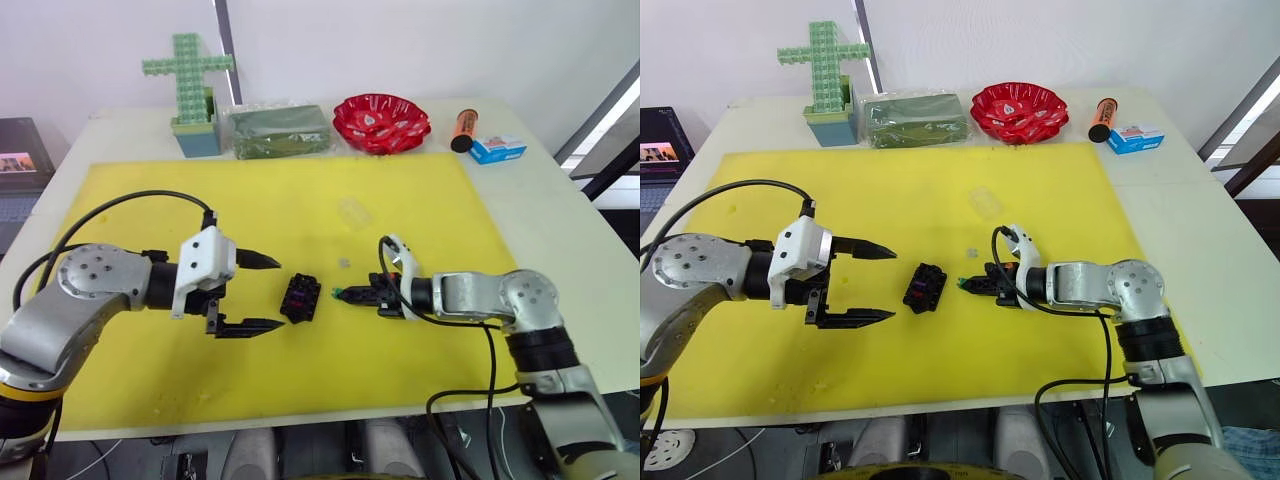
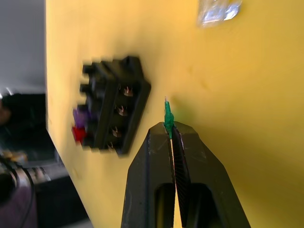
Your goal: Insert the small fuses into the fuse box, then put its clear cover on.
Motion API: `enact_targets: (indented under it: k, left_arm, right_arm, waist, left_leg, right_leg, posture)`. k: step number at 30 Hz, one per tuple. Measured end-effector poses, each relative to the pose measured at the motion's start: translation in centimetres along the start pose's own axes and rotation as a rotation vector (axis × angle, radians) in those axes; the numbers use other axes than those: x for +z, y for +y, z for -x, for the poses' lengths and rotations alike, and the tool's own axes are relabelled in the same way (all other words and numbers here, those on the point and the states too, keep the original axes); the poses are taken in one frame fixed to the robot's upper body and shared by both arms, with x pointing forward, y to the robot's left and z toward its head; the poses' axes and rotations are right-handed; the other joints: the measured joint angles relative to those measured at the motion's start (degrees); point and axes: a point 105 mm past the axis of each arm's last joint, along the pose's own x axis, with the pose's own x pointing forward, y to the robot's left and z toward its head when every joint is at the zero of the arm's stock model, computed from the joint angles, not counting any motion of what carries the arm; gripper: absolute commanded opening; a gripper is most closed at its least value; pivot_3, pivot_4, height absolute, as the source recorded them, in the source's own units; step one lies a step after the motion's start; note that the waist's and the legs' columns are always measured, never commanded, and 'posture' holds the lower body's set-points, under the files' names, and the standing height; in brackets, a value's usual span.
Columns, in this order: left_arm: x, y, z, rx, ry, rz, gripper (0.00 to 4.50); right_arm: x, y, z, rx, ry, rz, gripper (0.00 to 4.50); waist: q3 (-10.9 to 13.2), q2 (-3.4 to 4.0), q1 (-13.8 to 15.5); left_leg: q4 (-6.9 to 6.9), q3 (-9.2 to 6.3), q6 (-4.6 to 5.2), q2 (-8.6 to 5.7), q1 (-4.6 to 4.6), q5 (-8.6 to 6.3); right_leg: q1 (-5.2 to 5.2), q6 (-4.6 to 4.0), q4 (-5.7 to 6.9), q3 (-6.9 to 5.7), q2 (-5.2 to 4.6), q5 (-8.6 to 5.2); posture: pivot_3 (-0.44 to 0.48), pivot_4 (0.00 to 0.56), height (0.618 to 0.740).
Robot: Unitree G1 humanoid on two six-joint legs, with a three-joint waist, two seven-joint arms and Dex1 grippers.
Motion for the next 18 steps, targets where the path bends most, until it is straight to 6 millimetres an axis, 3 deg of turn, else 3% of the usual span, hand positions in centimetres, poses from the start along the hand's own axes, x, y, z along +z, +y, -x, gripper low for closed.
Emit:
enact_targets:
  k: [9,18]
  left_arm:
    - [0.0,0.3,-0.3,-0.006,-0.002,-0.007,4.50]
    - [-0.1,0.3,-0.4,-0.007,0.000,-0.006,4.50]
  right_arm:
    - [2.7,2.6,1.6,-0.054,0.230,0.315,0.02]
    - [2.0,2.0,0.9,0.000,0.520,0.623,0.02]
  waist:
    - [0.01,0.02,-0.01]
    - [0.04,0.05,-0.01]
  left_leg:
    - [-0.06,0.01,0.11,0.01,-0.05,-0.06]
    - [0.00,0.09,0.22,0.00,-0.09,-0.13]
  right_leg:
    - [-0.04,-0.01,-0.16,-0.01,0.02,0.00]
    - [-0.06,0.00,-0.22,-0.01,-0.01,0.00]
  posture:
    - [0.000,0.150,0.740]
    - [0.000,0.150,0.740]
